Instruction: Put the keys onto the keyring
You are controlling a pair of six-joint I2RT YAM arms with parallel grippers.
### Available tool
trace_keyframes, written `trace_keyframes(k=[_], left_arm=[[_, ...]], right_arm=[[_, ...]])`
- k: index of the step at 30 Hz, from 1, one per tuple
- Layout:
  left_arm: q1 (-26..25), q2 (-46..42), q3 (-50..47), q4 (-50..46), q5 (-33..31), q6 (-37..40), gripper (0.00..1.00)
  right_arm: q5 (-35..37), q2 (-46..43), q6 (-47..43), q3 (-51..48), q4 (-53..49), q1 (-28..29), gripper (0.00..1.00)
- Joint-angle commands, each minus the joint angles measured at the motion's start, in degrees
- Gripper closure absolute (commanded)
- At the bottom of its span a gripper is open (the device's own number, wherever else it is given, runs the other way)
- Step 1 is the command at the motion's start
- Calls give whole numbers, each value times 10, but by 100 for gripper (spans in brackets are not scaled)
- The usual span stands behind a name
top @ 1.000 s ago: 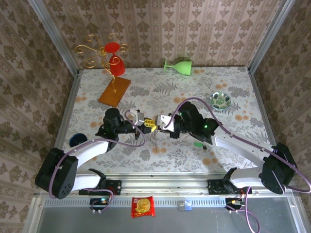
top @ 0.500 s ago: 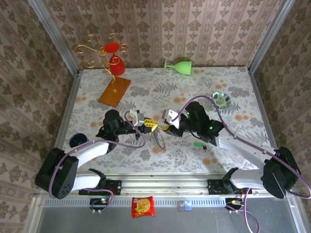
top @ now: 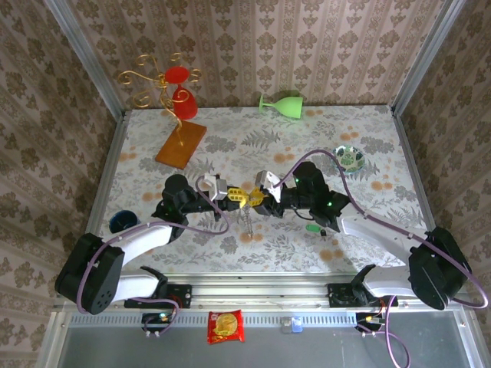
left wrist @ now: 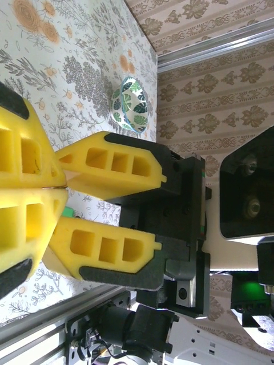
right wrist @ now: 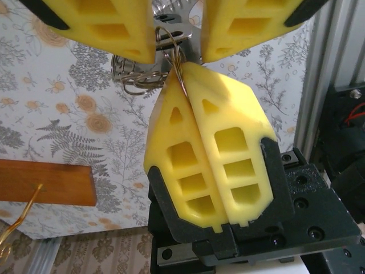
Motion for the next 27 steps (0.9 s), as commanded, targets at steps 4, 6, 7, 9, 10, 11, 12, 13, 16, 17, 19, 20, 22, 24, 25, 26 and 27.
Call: trace_keyframes(k=[4, 6, 7, 9, 10, 11, 12, 13, 16, 17, 19, 20, 22, 24, 25, 26, 27], left_arm=[[-8, 2, 6, 33, 20, -21, 100], [-8, 3, 6, 33, 21, -21, 100], [-8, 3, 6, 33, 21, -21, 100], [-5, 3, 2, 30, 10, -17, 100], [-3, 2, 0, 25, 3, -15, 93], [-1, 1, -2, 17, -4, -8, 85], [0, -1, -2, 4, -8, 2, 80], [0, -5, 0, -16, -11, 16, 78], [0, -13, 15, -92, -10, 58, 75], [-1, -15, 24, -125, -10, 77, 75], [-3, -20, 40, -188, -14, 115, 75], [-5, -22, 50, -222, -16, 136, 75], [-8, -26, 67, -276, -18, 170, 76], [-9, -28, 81, -306, -20, 187, 77], [-9, -28, 87, -316, -20, 194, 77], [-11, -28, 96, -337, -22, 207, 78], [-14, -28, 106, -364, -24, 224, 78]], right_arm=[[-30, 19, 21, 12, 42, -2, 85], [-34, 19, 22, 12, 43, -4, 92], [-36, 18, 20, 14, 42, -6, 96], [-38, 14, 10, 18, 24, -9, 100], [-37, 11, 0, 21, 8, -12, 100], [-35, 9, -14, 26, -13, -13, 100], [-33, 7, -30, 32, -37, -13, 100], [-32, 6, -48, 42, -67, -13, 100], [-30, 10, -97, 72, -148, -12, 100], [-27, 13, -113, 85, -177, -11, 100], [-16, 20, -144, 109, -231, -5, 100], [-6, 25, -161, 124, -257, 0, 100], [20, 37, -196, 152, -310, 13, 100], [52, 55, -227, 182, -363, 27, 100], [63, 58, -235, 193, -378, 31, 100], [73, 58, -243, 203, -390, 36, 100], [82, 75, -252, 211, -402, 41, 100]])
